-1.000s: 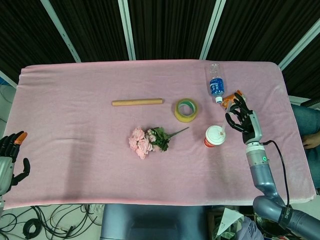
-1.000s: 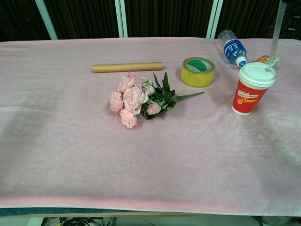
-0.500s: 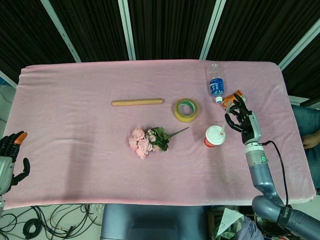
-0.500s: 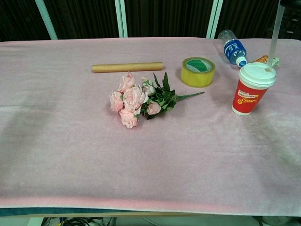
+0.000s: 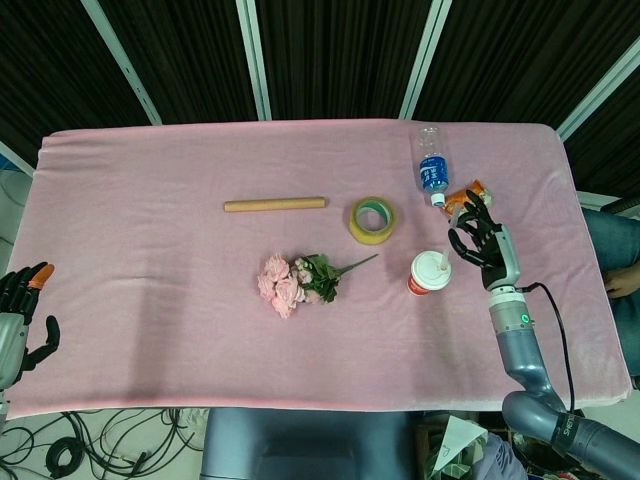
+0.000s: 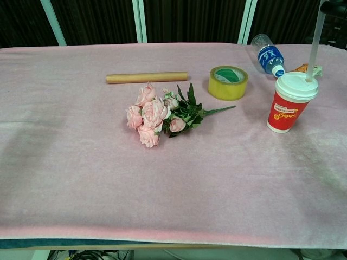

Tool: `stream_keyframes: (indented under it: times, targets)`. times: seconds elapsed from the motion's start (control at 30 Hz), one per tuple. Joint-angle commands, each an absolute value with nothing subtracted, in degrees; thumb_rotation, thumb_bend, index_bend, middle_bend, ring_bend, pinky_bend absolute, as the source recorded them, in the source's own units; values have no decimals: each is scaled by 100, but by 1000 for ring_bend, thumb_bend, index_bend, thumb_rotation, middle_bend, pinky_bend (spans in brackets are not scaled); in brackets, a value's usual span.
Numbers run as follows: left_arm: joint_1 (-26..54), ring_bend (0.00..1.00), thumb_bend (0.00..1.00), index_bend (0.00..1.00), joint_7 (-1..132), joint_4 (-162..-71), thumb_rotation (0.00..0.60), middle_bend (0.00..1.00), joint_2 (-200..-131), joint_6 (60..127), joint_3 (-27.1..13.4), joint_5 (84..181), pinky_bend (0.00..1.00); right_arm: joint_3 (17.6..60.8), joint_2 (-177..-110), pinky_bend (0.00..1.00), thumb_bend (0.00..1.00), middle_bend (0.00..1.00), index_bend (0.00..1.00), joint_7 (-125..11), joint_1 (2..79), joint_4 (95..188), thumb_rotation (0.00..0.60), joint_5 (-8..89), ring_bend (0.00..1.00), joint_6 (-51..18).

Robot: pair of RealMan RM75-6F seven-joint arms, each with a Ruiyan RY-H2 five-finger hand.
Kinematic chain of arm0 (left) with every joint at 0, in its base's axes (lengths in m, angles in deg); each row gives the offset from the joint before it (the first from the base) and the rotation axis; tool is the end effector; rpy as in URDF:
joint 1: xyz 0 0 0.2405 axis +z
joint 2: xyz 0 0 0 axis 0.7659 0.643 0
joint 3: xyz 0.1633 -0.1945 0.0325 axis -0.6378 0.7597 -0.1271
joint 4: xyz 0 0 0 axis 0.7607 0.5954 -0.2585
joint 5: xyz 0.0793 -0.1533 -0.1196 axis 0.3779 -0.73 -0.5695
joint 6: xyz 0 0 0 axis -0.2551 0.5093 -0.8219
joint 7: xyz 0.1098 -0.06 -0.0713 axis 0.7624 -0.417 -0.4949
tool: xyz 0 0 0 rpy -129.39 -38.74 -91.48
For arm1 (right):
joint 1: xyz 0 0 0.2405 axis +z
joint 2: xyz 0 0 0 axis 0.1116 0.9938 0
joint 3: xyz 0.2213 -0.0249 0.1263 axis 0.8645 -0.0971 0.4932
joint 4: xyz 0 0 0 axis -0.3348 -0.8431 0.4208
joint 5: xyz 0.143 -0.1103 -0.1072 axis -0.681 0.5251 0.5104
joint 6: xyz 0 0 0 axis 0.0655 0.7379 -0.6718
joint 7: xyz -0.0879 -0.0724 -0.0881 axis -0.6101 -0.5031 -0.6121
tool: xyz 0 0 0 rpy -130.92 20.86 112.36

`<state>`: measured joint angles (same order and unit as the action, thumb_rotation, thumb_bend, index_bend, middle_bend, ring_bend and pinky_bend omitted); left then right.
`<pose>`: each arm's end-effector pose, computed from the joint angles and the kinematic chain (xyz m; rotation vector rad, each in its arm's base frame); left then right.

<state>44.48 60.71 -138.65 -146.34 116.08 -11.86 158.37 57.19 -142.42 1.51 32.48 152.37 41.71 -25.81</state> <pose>-0.2953 0.1849 0.1620 -1.3509 -0.9438 -1.0392 -0.2204 -0.3630 0.0859 0.5390 -2.0159 1.8842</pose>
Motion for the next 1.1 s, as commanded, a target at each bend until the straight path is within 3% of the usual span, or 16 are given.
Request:
stream_keyframes:
  times: [0.03, 1.1]
  targets:
    - [4449, 0, 655, 35, 6070, -13865, 600, 39, -14633, 11609, -1182, 15831, 0, 5717, -14252, 212, 322, 38, 656, 161, 3250, 15212, 600, 4182, 53, -2580]
    - [4444, 0, 655, 35, 6079, -13860, 600, 39, -14624, 11594, -1177, 15819, 0, 5665, -14403, 212, 325, 40, 657, 459, 3218, 14920, 600, 4280, 53, -2641]
